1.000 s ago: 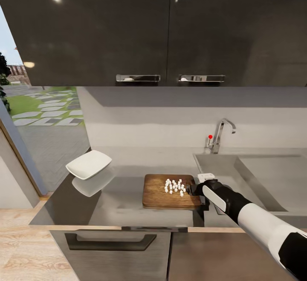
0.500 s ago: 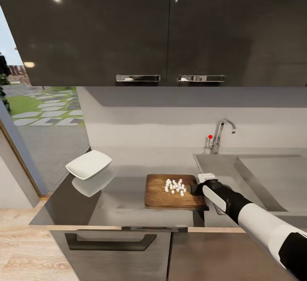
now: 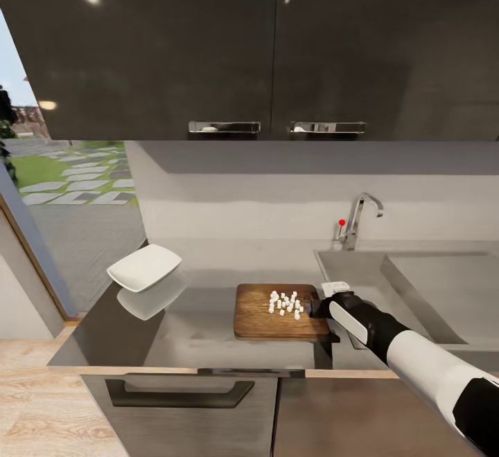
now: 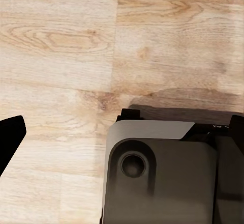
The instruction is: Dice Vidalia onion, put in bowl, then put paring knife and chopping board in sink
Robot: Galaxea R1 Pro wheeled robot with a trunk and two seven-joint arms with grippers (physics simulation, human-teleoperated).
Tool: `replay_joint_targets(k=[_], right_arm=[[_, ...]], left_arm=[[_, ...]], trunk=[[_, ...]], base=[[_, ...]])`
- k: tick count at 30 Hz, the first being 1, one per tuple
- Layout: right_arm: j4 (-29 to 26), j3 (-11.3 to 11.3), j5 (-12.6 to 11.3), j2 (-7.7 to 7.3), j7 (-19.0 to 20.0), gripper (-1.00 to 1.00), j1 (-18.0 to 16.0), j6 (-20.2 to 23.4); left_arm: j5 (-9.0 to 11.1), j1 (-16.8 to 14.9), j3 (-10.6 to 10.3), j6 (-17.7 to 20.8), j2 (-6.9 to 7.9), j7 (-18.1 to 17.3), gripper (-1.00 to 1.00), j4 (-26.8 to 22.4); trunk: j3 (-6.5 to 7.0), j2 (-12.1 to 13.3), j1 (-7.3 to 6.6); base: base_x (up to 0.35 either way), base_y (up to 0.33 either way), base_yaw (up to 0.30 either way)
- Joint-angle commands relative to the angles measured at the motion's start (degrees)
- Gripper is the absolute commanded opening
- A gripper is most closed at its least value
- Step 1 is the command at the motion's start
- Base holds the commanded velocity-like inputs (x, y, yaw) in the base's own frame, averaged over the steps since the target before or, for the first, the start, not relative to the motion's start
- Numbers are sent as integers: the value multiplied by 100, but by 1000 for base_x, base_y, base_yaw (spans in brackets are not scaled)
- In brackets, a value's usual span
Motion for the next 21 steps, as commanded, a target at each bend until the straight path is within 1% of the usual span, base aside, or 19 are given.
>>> replay_joint_targets(k=[1,16,18,21], right_arm=[[-16,46,-102,-9,-56,-100,-6,2],[-17,43,-102,-10,-58,-100,-6,11],[-17,43,-102,-9,-58,-100,-6,11],[-17,43,-102,-9,-58,-100,-6,11]], left_arm=[[45,-12,-20,-45,-3,4,100,26],[45,-12,-20,-45,-3,5,100,26],[45,-12,-20,-45,-5,5,100,26],[45,-12,-20,-45,-14,11,100,26]], trunk=[[-10,-7,2],[-10,-7,2],[-10,-7,2],[-10,-7,2]], base=[[0,0,0],[0,-2,0],[0,-150,0],[0,-284,0]])
